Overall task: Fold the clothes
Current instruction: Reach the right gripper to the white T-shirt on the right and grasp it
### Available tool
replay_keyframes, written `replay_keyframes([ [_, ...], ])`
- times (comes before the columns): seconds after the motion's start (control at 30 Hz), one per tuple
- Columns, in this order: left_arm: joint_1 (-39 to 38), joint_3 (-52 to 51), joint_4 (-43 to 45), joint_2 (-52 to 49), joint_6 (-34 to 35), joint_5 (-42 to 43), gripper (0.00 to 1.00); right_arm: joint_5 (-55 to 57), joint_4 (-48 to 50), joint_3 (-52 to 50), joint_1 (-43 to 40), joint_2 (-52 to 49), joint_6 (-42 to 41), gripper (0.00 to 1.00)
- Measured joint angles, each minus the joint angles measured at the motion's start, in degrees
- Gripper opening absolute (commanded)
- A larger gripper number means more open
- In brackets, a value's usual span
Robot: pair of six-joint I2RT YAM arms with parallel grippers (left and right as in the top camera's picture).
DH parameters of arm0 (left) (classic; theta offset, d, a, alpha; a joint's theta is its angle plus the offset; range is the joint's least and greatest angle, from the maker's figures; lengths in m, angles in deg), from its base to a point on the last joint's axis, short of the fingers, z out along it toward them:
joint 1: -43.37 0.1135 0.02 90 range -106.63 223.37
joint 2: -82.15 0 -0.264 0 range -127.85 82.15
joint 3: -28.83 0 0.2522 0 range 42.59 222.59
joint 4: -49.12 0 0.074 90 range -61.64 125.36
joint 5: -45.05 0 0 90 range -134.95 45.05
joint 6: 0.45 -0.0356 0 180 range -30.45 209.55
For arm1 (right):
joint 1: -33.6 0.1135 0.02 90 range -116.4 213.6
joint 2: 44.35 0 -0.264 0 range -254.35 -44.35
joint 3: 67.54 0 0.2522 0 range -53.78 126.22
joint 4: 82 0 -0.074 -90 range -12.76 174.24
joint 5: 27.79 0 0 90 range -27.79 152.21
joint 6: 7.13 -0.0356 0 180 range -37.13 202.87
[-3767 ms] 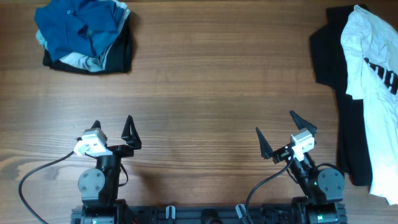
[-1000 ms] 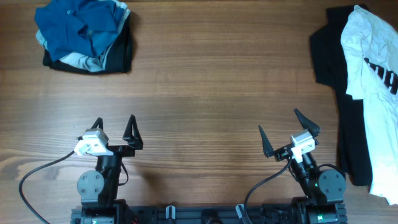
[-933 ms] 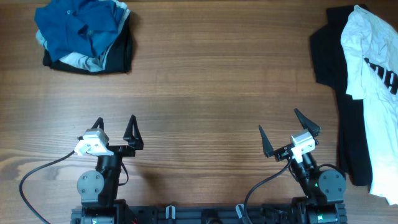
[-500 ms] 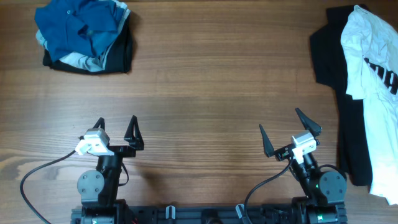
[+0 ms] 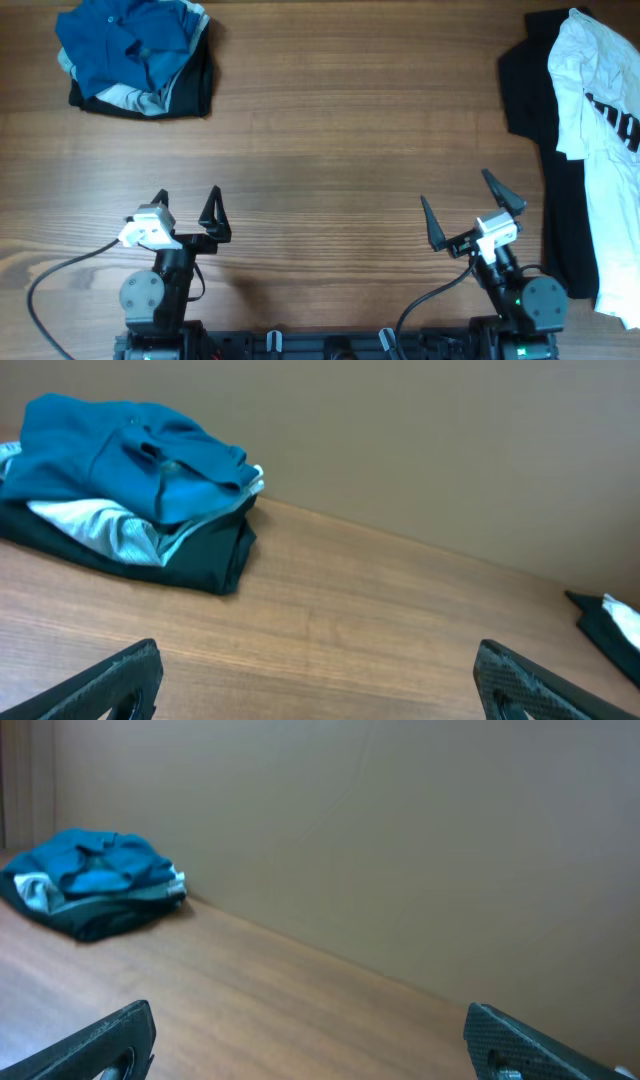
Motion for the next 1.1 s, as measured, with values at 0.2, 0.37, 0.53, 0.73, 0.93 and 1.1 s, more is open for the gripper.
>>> replay_keyframes([
  [0.2, 0.0, 13.92, -7.32, -11.78, -0.02, 0.0, 1.0, -0.37, -0.52, 11.98, 0.0, -13.77, 0.15, 1.0],
  [0.37, 0.0, 29.77, -18.16, -26.27, -0.02, 0.46, 1.0, -2.38, -9.35, 28.11, 0.02, -29.86, -0.7, 1.0],
  [0.53, 0.0, 51.49, -35.45, -44.09, -1.62, 0.85, 1.0, -3.72, -30.91, 50.49, 0.0, -48.35, -1.9, 1.0],
  [0.73, 0.0, 66.38, -44.13, -60.15, -3.8, 0.85, 1.0, -3.78, -47.56, 71.1, 0.02, -68.28, -2.27, 1.0],
  [0.93, 0.0, 66.66, -44.59, -71.47, -4.2, 1.53, 1.0, -1.31, -47.69, 73.18, 0.0, -78.18, -2.47, 1.0],
  [1.1, 0.0, 66.66, -45.0, -78.68, -4.35, 3.65, 1.0, 7.3, -47.5, 73.18, -3.39, -81.68, -6.58, 1.0],
])
